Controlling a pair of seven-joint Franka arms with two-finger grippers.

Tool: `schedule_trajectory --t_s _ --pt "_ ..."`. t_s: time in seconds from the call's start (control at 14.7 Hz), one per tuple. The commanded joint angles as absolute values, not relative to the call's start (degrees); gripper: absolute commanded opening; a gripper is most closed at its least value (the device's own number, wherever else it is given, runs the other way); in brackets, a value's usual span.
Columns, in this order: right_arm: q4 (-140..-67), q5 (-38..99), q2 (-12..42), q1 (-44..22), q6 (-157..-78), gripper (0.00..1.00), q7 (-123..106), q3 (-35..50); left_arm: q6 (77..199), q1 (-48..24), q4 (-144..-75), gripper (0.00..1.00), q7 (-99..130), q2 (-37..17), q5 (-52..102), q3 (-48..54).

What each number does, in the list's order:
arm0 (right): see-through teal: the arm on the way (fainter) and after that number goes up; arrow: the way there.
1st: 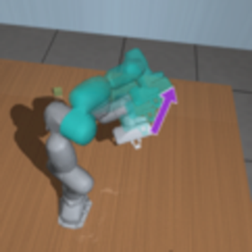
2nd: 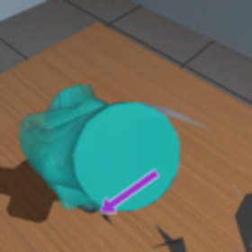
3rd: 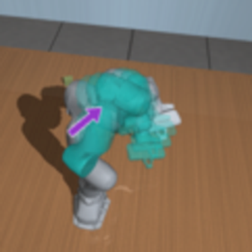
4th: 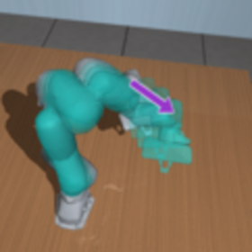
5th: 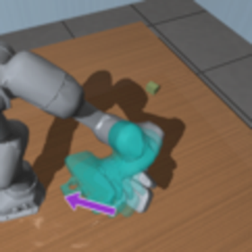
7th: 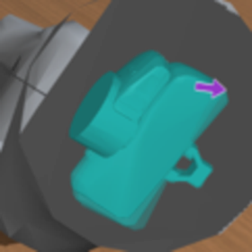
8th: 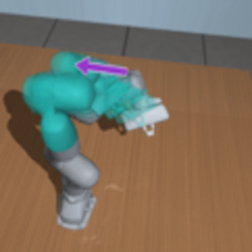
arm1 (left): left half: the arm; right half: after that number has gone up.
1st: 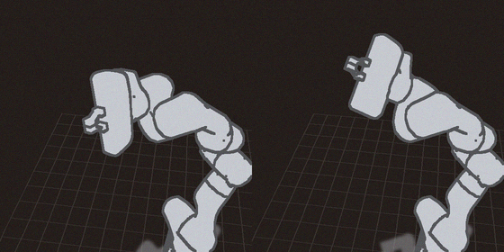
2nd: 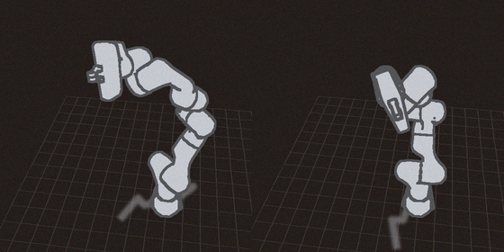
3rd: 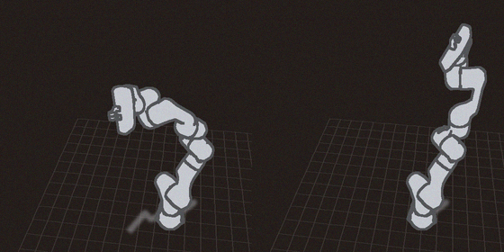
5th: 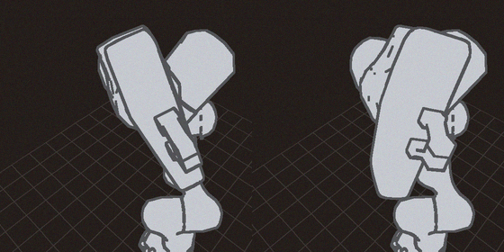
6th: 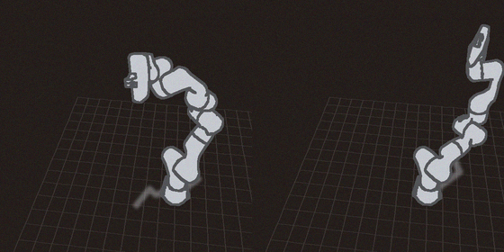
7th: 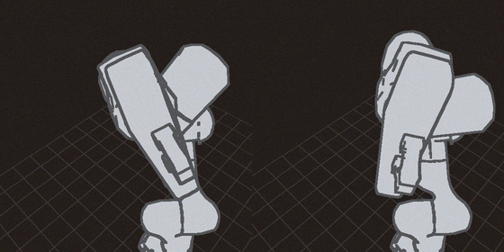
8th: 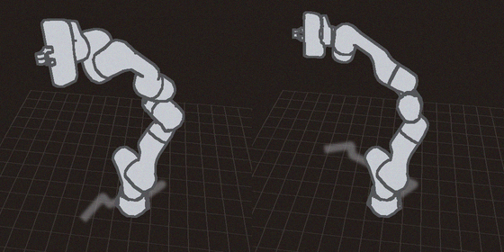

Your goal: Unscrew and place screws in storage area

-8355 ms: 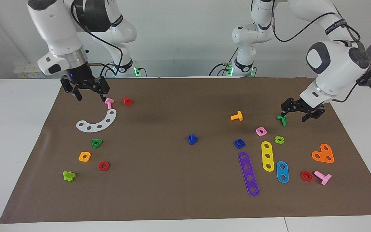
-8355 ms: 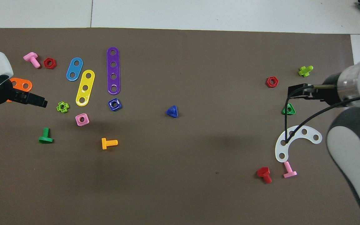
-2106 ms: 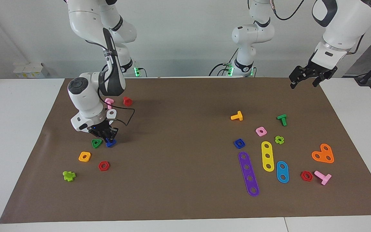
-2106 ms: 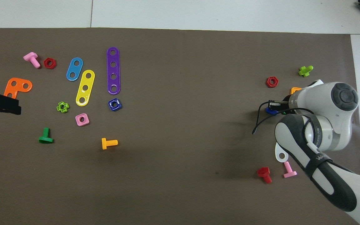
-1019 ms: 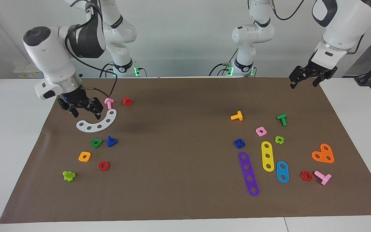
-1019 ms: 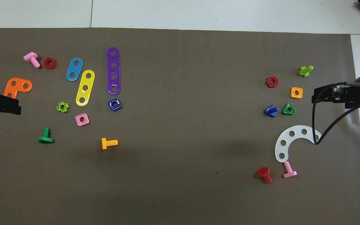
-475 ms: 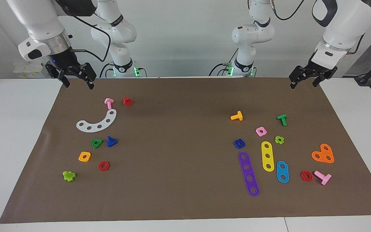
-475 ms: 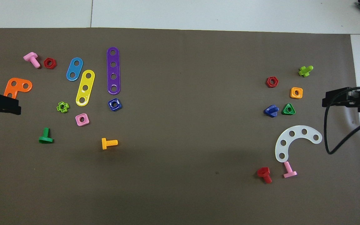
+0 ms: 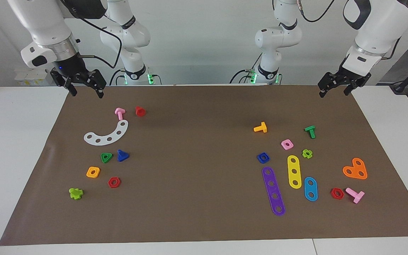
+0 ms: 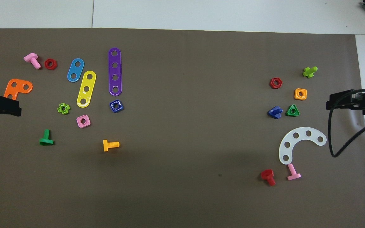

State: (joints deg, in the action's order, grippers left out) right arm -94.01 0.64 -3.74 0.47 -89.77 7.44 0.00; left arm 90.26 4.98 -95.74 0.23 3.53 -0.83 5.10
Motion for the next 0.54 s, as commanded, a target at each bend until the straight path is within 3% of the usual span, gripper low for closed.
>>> schedule_trajectory --t_s 0.0,0.48 --pt "-91.8 -0.2 -2.5 1.2 -88.0 1.00 5.9 0.5 91.2 5.1 -97.9 1.00 0.8 5.4 -1.1 5.1" --pt "-92.4 0.0 -3.0 1.0 -88.2 1.00 5.8 0.5 91.2 5.1 -97.9 1.00 0.8 5.4 -1.1 5.0"
